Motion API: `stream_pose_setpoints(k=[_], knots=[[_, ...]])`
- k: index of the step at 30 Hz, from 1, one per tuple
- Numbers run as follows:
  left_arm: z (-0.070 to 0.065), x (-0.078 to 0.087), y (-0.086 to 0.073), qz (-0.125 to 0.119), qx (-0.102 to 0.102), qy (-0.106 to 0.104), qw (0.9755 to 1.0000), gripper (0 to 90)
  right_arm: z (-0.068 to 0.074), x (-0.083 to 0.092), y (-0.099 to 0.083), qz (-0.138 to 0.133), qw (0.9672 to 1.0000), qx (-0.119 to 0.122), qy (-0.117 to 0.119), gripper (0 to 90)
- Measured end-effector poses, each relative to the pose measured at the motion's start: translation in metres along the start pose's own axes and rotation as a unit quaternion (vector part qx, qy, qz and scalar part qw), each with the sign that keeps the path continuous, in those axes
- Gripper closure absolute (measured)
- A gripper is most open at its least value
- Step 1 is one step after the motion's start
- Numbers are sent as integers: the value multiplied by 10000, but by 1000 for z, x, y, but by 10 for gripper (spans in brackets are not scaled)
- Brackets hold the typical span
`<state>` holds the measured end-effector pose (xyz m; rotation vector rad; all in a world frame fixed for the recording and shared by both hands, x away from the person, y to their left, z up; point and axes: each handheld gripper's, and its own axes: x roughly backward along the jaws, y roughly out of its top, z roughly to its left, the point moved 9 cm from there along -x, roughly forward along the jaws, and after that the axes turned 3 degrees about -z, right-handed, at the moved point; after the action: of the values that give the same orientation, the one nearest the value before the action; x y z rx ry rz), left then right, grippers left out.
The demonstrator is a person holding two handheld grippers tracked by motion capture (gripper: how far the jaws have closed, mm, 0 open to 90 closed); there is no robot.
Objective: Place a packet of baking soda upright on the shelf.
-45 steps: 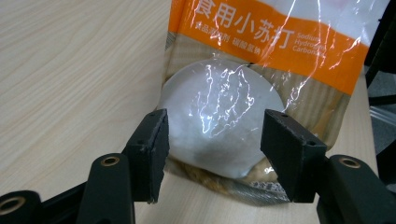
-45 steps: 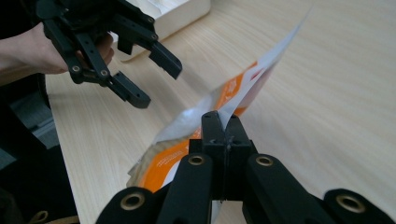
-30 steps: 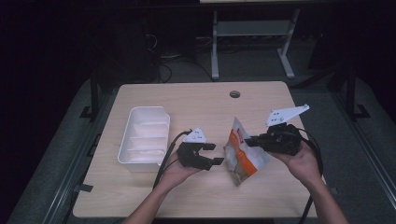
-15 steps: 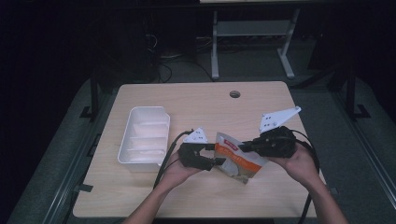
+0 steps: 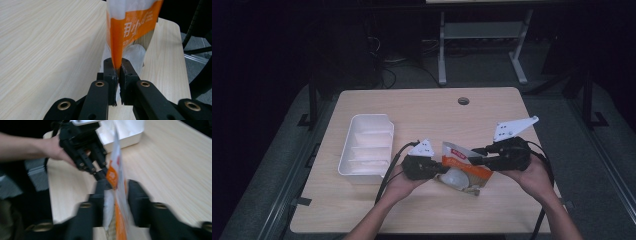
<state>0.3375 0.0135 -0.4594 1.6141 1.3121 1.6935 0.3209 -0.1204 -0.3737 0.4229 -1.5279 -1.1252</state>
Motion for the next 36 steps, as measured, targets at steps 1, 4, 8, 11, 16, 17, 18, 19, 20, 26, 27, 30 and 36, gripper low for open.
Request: stream_pose_setpoints(k=[1, 4, 8, 11, 16, 17, 18, 19, 20, 26, 27, 30, 36], knots=[[1, 0, 0, -17, 30, 1, 10000, 849, -1, 0, -1, -42, 10000, -66, 8, 605], [2, 2, -1, -21, 55, 8, 10000, 850, -4, 1, -5, -146, 9997, -216, 26, 536], [2, 3, -2, -12, 63, 14, 10000, 848, -10, 1, -15, -224, 9990, -387, 9, 490], [3, 4, -3, -3, 62, 25, 10000, 841, -12, -1, -25, -191, 9988, -457, 4, 480], [5, 5, -4, 14, 83, 53, 10000, 837, -13, -2, -40, -303, 9981, -527, -57, 480], [5, 5, -4, 14, 82, 63, 9999, 837, -12, -3, -42, -315, 9981, -523, -63, 487], [5, 5, -5, 16, 85, 68, 9999, 836, -12, -3, -44, -325, 9980, -536, -52, 492], [5, 5, -5, 16, 85, 68, 9999, 836, -12, -3, -44, -325, 9980, -536, -52, 492], [5, 5, -5, 12, 92, 76, 9999, 836, -12, -5, -48, -327, 9979, -562, -71, 514], [6, 5, -6, 18, 112, 90, 9999, 837, -15, -17, -57, -259, 9977, -619, -132, 566], [6, 5, -7, 14, 122, 94, 9999, 836, -15, -20, -59, -253, 9976, -627, -146, 566], [7, 6, -8, -1, 161, 75, 9998, 836, -17, -29, -64, -165, 9976, -659, -142, 592], [8, 7, -11, -18, 188, 54, 9998, 835, -17, -43, -70, -46, 9977, -667, -106, 710]])
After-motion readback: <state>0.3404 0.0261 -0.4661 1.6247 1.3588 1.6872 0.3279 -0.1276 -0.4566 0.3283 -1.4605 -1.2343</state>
